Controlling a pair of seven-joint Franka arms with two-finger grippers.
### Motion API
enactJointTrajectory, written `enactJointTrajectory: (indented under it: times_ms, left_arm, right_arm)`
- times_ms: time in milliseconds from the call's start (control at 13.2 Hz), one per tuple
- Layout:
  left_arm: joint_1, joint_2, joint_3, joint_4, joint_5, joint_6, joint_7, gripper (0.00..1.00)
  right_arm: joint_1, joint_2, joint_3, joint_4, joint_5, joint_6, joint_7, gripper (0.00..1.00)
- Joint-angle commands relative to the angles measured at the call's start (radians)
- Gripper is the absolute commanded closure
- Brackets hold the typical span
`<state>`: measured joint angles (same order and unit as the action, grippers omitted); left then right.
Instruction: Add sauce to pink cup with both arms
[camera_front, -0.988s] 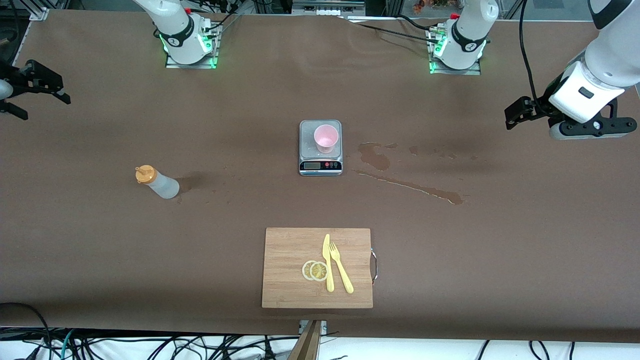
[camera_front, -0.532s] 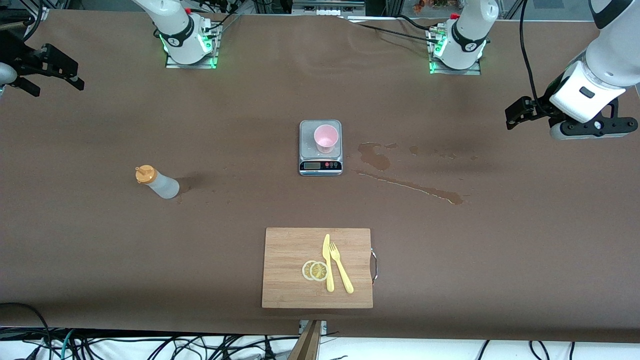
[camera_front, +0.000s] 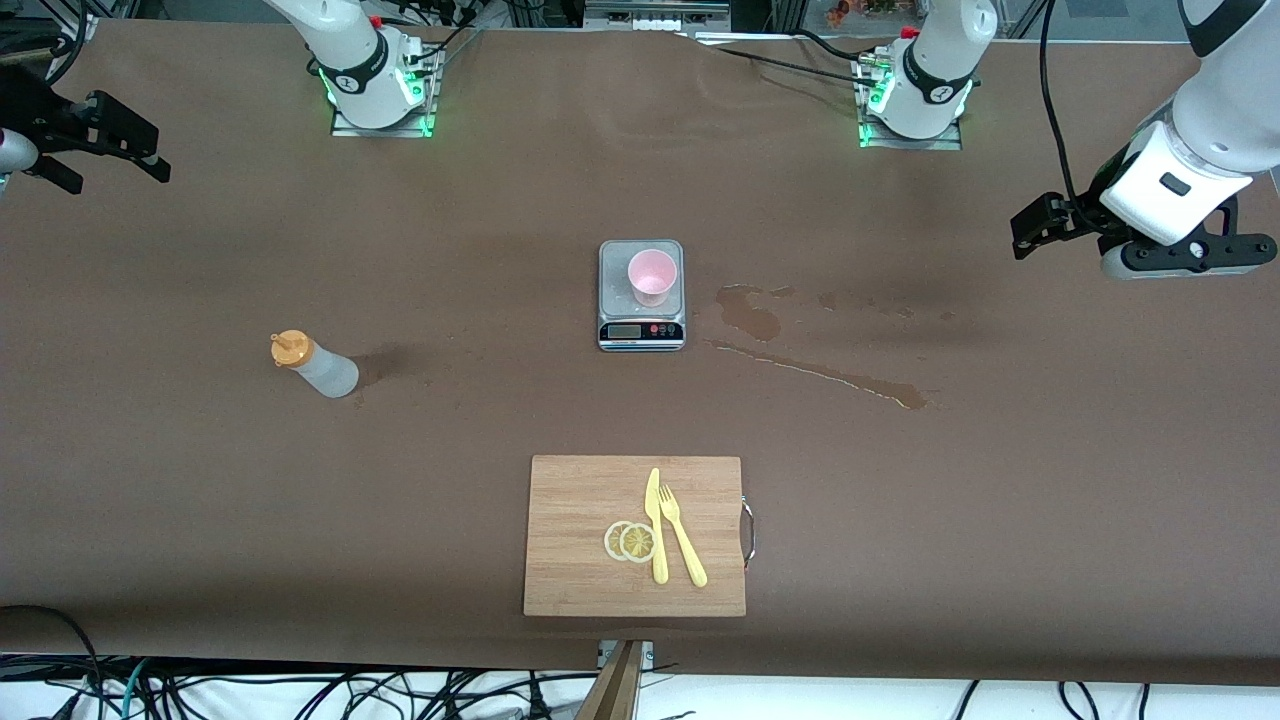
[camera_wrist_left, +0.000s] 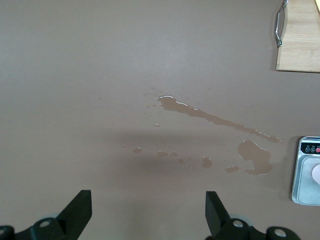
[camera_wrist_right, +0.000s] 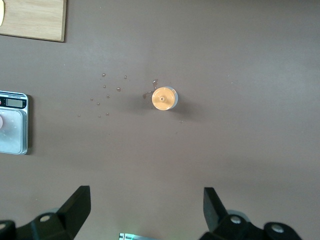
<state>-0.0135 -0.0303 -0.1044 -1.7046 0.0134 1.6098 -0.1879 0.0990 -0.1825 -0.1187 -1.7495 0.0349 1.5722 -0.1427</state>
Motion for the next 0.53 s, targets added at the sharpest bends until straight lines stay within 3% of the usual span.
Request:
enactJointTrajectory:
  times_ms: [0, 456]
  left_arm:
    - [-0.008, 0.012, -0.001, 0.025, -0.012, -0.024, -0.004, 0.0]
    - [-0.01, 0.024, -0.021, 0.028, -0.007, -0.022, -0.005, 0.0]
  right_arm:
    - [0.007, 0.003, -0.001, 0.016, -0.017, -0.004, 0.019, 0.0]
    - [0.007, 0.005, -0.001, 0.018, -0.033, -0.006, 0.014, 0.0]
